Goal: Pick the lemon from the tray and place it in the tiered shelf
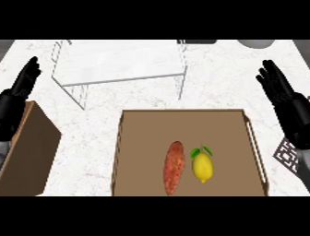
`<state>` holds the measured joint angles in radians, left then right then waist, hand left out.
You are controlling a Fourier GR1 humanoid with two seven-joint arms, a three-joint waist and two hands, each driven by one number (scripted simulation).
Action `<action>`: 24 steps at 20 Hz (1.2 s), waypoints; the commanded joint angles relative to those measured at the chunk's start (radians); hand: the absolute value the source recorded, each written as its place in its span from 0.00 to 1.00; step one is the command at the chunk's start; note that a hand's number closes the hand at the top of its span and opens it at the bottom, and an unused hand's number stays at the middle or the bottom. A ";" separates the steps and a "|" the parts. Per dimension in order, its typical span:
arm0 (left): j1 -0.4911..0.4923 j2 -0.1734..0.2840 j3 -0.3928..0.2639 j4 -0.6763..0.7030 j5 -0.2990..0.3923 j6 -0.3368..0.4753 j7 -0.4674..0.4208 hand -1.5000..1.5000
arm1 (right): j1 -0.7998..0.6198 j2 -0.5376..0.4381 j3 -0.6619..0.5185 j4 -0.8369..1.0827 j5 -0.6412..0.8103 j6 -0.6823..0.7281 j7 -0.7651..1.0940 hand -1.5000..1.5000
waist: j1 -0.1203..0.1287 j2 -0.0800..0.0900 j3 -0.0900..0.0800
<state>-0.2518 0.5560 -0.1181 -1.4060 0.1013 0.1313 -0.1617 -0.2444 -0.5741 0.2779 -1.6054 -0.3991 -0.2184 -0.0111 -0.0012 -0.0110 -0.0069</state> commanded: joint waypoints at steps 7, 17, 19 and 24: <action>0.096 -0.138 0.023 -0.079 0.131 0.123 0.169 0.50 | -0.075 0.015 0.111 0.063 0.276 -0.174 0.118 1.00 | 0.009 0.004 -0.002; 0.127 -0.152 0.008 -0.173 0.144 0.211 0.240 0.50 | -0.077 0.050 0.163 -0.161 0.047 0.124 0.146 0.00 | -0.013 0.007 0.005; 0.157 -0.146 -0.011 -0.214 0.150 0.207 0.258 0.50 | -0.109 -0.046 0.203 -0.176 0.095 0.186 0.222 0.00 | -0.001 0.003 0.003; 0.156 -0.143 -0.021 -0.241 0.151 0.230 0.286 0.50 | -0.199 -0.156 0.321 -0.303 0.186 0.278 0.438 0.00 | -0.001 -0.002 -0.001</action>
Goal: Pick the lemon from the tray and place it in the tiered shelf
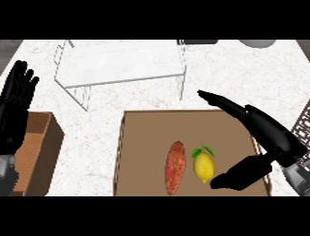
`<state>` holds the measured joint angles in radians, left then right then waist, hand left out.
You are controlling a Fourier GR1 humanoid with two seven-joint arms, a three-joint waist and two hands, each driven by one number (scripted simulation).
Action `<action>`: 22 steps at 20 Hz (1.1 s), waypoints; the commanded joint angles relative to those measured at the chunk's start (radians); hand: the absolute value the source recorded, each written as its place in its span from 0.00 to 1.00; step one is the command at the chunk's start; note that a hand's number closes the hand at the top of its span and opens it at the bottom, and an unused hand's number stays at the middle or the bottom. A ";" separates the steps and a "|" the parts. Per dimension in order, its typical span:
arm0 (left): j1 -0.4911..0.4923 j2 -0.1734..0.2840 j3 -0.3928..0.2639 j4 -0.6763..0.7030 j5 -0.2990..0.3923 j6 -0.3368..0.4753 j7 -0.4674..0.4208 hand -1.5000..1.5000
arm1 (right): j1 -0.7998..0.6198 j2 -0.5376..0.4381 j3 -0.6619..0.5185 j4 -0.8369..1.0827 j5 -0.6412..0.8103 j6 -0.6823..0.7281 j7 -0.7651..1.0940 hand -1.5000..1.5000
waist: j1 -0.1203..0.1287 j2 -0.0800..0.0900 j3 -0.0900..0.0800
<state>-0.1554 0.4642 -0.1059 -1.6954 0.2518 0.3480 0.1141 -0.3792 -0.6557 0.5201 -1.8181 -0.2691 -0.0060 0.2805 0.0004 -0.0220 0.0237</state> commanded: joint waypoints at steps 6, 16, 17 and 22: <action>0.043 -0.029 -0.046 0.047 -0.016 0.013 0.006 0.50 | -0.251 -0.183 0.170 -0.122 0.251 0.177 0.397 0.00 | 0.012 0.016 -0.032; 0.059 -0.050 -0.056 0.033 -0.014 0.035 0.008 0.50 | -0.350 0.030 0.381 -0.117 0.419 0.241 0.811 0.00 | 0.008 0.021 -0.027; 0.056 -0.049 -0.053 0.032 -0.009 0.032 0.009 0.50 | -0.333 0.025 0.405 -0.128 0.446 0.243 0.826 0.00 | 0.002 0.020 -0.026; 0.043 -0.037 -0.032 0.048 0.008 0.020 0.004 0.50 | -0.377 0.034 0.452 -0.020 0.495 0.303 0.877 0.00 | 0.002 0.024 -0.027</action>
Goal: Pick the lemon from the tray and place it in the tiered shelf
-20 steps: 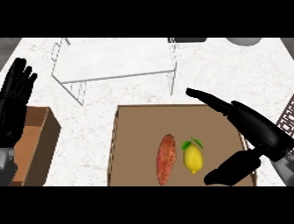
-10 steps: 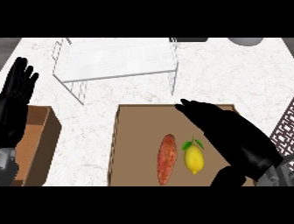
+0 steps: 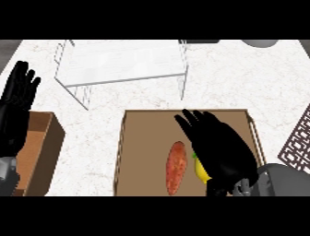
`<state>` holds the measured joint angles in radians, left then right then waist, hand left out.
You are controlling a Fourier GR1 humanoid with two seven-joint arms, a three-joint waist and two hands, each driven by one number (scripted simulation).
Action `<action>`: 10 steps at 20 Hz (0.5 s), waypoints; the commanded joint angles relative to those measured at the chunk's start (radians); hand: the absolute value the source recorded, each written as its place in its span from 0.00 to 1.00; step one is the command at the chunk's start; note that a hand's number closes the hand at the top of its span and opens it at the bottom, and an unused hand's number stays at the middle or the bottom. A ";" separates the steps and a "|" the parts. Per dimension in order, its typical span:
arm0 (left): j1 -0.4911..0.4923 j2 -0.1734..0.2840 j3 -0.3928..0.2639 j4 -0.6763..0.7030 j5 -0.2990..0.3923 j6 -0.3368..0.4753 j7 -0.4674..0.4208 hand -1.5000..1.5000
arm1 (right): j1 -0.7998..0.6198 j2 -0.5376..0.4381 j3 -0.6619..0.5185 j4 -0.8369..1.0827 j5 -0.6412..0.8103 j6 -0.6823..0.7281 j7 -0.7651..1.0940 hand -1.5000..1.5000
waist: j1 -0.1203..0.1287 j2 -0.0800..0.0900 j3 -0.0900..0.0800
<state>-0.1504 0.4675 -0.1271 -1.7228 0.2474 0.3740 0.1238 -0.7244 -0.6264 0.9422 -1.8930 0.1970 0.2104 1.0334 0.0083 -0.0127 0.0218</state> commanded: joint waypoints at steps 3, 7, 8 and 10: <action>0.085 -0.062 -0.064 0.034 -0.029 0.022 -0.013 0.50 | -0.026 0.053 0.060 0.117 0.070 0.065 0.134 0.00 | 0.003 0.013 -0.024; 0.032 -0.052 -0.036 0.033 -0.011 0.027 0.034 0.50 | 0.018 0.118 0.066 0.110 0.116 0.013 0.158 0.00 | -0.009 0.012 -0.023; 0.057 -0.038 -0.004 0.062 0.014 -0.004 -0.003 0.50 | 0.056 0.062 0.078 0.109 0.133 0.014 0.093 0.00 | -0.011 0.013 -0.023; 0.076 -0.050 -0.017 0.045 0.006 -0.001 -0.019 0.50 | 0.061 0.066 0.061 0.146 0.144 0.016 0.054 0.00 | -0.005 0.014 -0.022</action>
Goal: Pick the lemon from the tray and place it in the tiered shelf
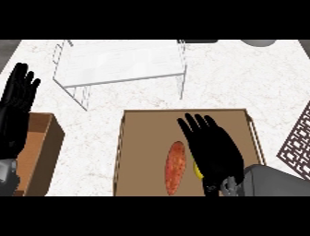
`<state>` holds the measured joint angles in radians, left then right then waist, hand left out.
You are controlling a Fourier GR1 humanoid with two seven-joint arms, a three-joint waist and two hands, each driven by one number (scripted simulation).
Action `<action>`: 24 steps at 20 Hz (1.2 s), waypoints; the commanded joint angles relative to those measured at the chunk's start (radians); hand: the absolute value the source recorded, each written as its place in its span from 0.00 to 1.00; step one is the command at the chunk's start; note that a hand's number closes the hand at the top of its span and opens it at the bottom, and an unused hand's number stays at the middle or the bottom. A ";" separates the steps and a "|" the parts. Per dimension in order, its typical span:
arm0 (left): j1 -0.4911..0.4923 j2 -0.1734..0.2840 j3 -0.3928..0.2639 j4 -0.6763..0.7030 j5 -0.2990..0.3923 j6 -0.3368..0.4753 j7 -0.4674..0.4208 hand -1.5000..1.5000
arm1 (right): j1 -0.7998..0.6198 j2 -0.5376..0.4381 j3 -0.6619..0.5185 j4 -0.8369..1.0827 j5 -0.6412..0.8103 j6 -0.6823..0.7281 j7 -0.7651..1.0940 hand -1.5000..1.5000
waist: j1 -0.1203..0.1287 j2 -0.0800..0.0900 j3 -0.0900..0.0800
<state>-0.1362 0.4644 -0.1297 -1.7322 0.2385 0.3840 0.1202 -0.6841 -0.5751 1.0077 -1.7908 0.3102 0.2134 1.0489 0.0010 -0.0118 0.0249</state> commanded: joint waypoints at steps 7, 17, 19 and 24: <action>0.059 -0.077 -0.054 0.059 -0.018 0.019 -0.013 0.50 | 0.094 0.056 0.038 0.099 0.110 -0.012 0.016 0.00 | -0.001 0.014 -0.025; 0.017 -0.066 -0.043 0.060 -0.026 0.019 0.025 0.50 | 0.143 0.040 -0.031 0.152 0.162 -0.033 -0.147 0.00 | -0.006 0.015 -0.025; 0.044 -0.063 -0.015 0.082 -0.007 -0.004 -0.026 0.50 | 0.117 0.071 -0.056 0.170 0.152 -0.007 -0.139 0.00 | 0.000 0.015 -0.026; 0.060 -0.053 -0.005 0.093 0.011 -0.031 -0.029 0.50 | 0.165 0.096 -0.036 0.237 0.213 -0.061 -0.197 0.00 | 0.004 0.016 -0.025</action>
<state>-0.1286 0.4548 -0.1209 -1.7295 0.2394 0.3689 0.1056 -0.5250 -0.5050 0.9778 -1.6054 0.4992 0.1652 0.8889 0.0018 -0.0097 0.0274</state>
